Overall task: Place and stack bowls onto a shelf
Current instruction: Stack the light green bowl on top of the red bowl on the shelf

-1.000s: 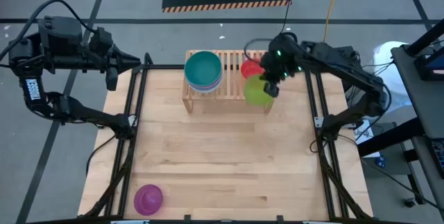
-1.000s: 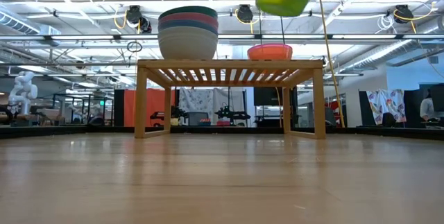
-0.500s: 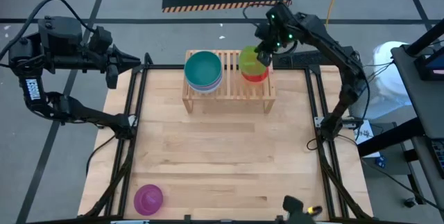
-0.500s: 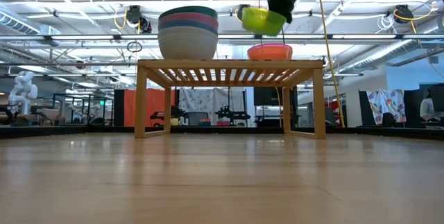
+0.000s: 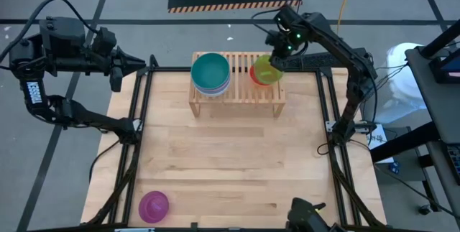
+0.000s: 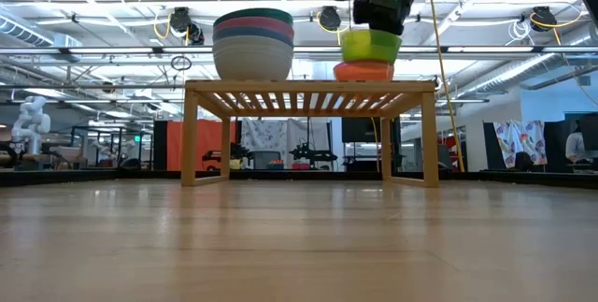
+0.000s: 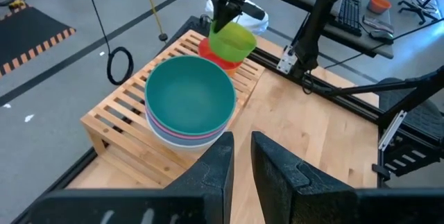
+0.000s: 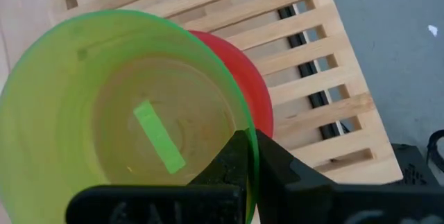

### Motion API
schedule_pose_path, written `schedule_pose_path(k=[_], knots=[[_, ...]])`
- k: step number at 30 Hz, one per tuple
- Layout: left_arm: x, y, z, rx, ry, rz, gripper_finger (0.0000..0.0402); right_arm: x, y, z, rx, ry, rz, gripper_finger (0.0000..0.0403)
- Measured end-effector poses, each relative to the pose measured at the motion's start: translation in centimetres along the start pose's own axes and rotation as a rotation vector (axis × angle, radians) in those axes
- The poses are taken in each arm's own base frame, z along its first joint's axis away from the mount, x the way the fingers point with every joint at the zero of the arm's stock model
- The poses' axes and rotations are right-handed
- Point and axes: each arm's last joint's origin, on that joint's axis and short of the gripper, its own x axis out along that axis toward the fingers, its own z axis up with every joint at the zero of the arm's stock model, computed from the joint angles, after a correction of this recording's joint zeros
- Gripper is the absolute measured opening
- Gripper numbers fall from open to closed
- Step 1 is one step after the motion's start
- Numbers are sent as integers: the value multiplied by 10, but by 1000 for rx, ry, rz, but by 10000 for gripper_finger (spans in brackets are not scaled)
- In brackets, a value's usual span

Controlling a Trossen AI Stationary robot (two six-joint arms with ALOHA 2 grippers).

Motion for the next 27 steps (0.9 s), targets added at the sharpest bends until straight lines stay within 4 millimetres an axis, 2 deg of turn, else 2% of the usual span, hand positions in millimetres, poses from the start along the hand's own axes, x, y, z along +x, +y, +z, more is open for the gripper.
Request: schedule_pose_path(k=[16, 20, 27], knots=[[0, 0, 0, -20, 0, 0, 56, 28, -13, 5, -71, 54, -3, 0], [0, 0, 0, -23, 0, 0, 56, 29, -12, 6, -111, 61, -30, 1], [0, 0, 0, -23, 0, 0, 56, 31, -8, 9, -157, 69, -44, 29]])
